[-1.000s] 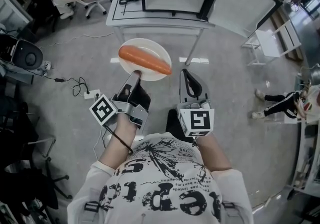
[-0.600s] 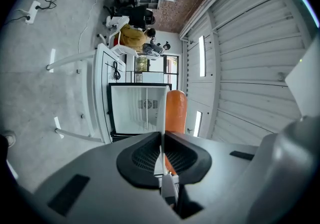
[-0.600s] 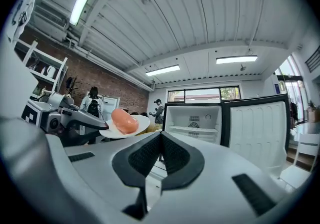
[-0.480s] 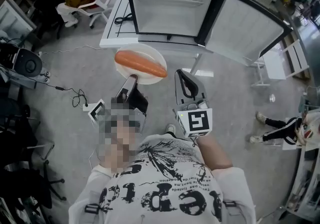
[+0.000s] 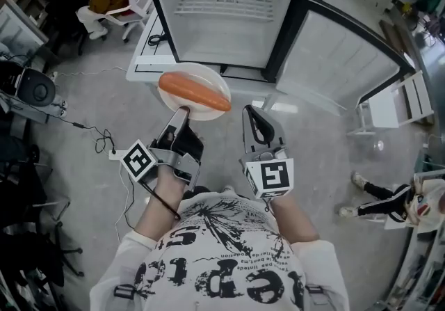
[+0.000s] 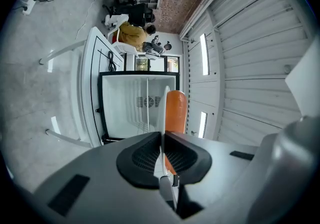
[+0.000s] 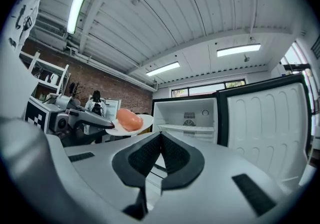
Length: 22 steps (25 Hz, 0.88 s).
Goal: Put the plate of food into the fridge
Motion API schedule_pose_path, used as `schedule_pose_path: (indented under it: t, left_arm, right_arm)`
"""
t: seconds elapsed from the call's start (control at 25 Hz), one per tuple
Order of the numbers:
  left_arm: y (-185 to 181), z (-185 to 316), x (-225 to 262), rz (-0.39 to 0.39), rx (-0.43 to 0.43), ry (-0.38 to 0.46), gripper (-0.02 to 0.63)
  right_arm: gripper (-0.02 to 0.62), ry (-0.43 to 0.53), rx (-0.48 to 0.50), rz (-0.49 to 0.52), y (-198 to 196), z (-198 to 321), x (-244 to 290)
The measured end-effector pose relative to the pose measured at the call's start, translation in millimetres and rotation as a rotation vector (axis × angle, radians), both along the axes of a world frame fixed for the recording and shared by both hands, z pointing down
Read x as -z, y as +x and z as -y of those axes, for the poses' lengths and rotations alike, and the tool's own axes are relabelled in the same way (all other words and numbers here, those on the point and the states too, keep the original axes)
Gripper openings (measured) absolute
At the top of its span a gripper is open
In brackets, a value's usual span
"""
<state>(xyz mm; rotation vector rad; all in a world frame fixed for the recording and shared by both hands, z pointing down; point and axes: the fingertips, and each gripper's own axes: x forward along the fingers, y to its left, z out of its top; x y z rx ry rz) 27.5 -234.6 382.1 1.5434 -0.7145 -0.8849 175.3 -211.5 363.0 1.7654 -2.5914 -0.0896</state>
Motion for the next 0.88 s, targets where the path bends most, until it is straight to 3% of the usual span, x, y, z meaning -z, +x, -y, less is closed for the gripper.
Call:
schedule_pose_path:
  t: [0.16,0.52,0.72,0.88]
  left_arm:
    - [15.1,24.5,3.0,0.018,-0.011,-0.005,0.028]
    - [37.2,113.5,5.4,0.005,-0.079,-0.009,0.028]
    - [36.6,184.3,22.0,-0.005,-0.127,-0.006,0.028]
    - [35.3,209.1,18.9,-0.004,-0.169,0.023,0.028]
  right_arm:
    - [0.002,-0.014,-0.019,0.039,18.5,22.1,-1.8]
    - [0.002,0.016,-0.169,0.028,50.0,95.8,8.8]
    - [0.002,0.012,-0.214,0.005,45.9,162.0,30.0]
    - [0.002,0.01,-0.253,0.067,39.4,185.1,20.6]
